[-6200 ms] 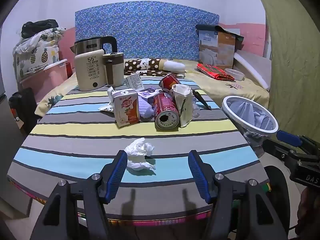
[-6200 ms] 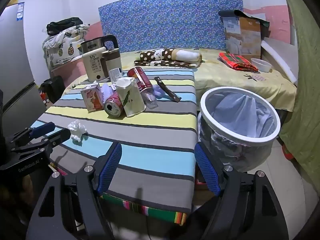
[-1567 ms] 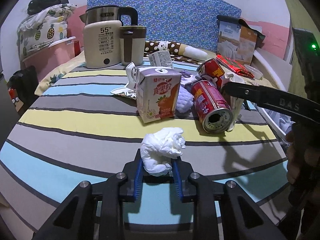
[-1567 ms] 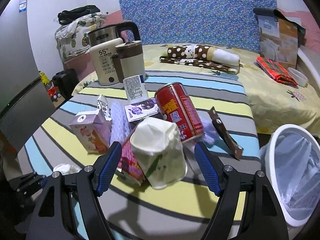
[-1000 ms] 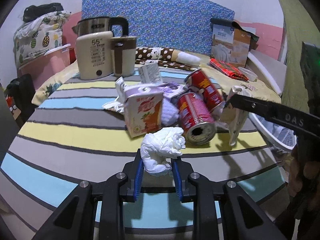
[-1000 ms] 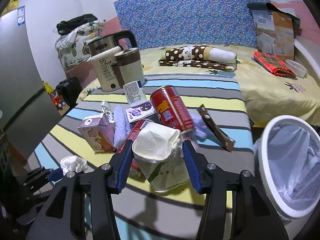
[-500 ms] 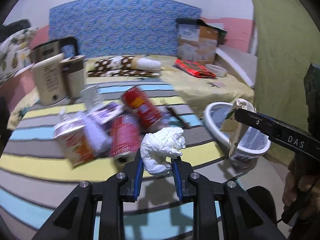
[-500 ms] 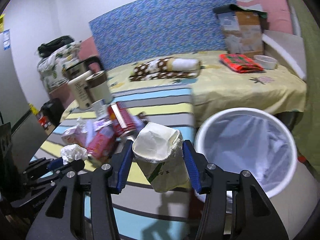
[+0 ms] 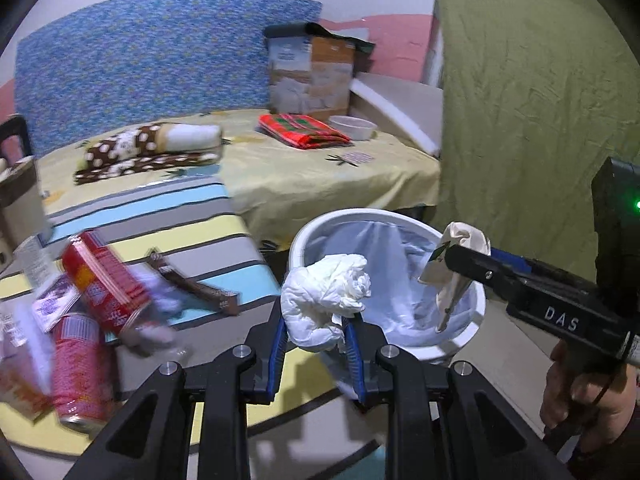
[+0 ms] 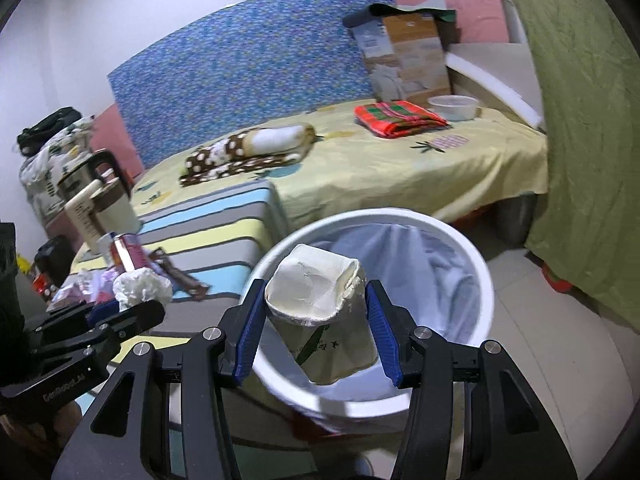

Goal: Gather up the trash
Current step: 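Carry tissue and cup over the wastebasket and open both grippers to drop them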

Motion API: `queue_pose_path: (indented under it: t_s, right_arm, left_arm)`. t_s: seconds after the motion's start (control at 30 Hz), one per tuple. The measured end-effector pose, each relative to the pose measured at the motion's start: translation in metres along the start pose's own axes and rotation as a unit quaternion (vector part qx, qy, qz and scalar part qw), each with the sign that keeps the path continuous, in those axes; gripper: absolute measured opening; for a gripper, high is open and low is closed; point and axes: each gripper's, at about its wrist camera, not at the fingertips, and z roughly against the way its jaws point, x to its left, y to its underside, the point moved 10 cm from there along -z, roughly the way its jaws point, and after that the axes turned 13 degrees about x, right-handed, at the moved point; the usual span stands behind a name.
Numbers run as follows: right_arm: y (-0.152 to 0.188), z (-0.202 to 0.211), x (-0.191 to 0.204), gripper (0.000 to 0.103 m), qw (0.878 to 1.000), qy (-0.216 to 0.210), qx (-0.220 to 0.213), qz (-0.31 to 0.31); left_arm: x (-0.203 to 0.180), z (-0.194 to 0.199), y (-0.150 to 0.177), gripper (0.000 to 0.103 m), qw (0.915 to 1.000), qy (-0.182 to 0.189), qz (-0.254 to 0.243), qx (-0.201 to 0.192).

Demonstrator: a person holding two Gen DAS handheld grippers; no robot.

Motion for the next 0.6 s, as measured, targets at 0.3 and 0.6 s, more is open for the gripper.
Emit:
queue_pose_path:
  t_s: [0.3,0.6]
  right_arm:
    - [0.003,-0.012,-0.031,0.052,1.0,0.011,0.01,-0.021]
    - [0.011,-0.019,-0.043,0.053,0.999,0.005,0.031,-0.032]
  left_arm:
    - [-0.025,-0.04,-0.012,0.027,0.999,0.033,-0.02,0.022]
    - [-0.033,-0.062,-0.015,0.039,0.9974,0.058,-0.021,0.037]
